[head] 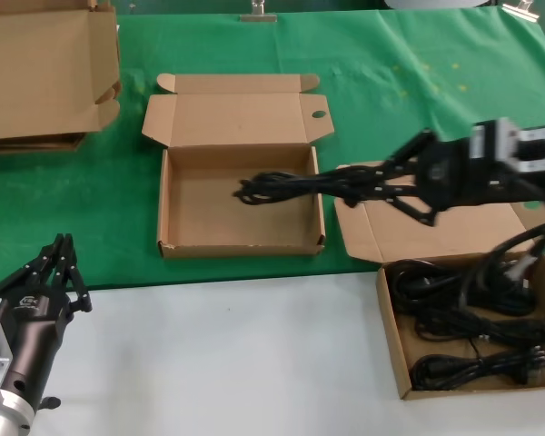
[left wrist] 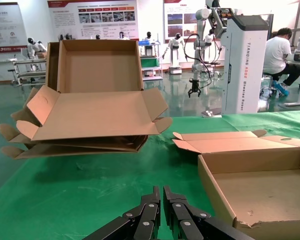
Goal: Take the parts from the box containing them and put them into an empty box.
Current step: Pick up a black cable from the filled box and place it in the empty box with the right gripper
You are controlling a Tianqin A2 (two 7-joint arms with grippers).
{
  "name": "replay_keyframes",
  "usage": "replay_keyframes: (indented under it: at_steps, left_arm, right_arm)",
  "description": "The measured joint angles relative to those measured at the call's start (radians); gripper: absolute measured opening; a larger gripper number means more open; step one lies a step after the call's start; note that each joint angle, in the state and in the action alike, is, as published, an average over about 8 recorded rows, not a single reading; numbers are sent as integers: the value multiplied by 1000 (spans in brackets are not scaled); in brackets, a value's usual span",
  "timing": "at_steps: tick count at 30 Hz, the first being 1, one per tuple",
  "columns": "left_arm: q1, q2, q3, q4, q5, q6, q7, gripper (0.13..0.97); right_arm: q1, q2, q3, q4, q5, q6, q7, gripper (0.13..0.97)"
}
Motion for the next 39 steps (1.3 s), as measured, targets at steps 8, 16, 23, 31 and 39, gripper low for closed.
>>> replay_keyframes:
  at_steps: [8, 16, 23, 31, 39]
  left_arm:
    - [0, 0, 0, 0, 0, 0, 0, 172]
    - [0, 0, 0, 0, 0, 0, 0, 172]
    - [0, 0, 0, 0, 0, 0, 0, 172]
    - [0, 0, 0, 0, 0, 0, 0, 172]
    - [0, 0, 0, 0, 0, 0, 0, 172]
  right_arm:
    - [20, -149, 3, -155, 8, 116, -101, 160]
    - [70, -285, 24, -371, 21, 217, -255, 160]
    - [127, -371, 55, -573, 30, 313, -403, 160]
    - [137, -410, 67, -648, 20, 387, -462, 160]
    - [128, -425, 72, -665, 6, 434, -480, 160]
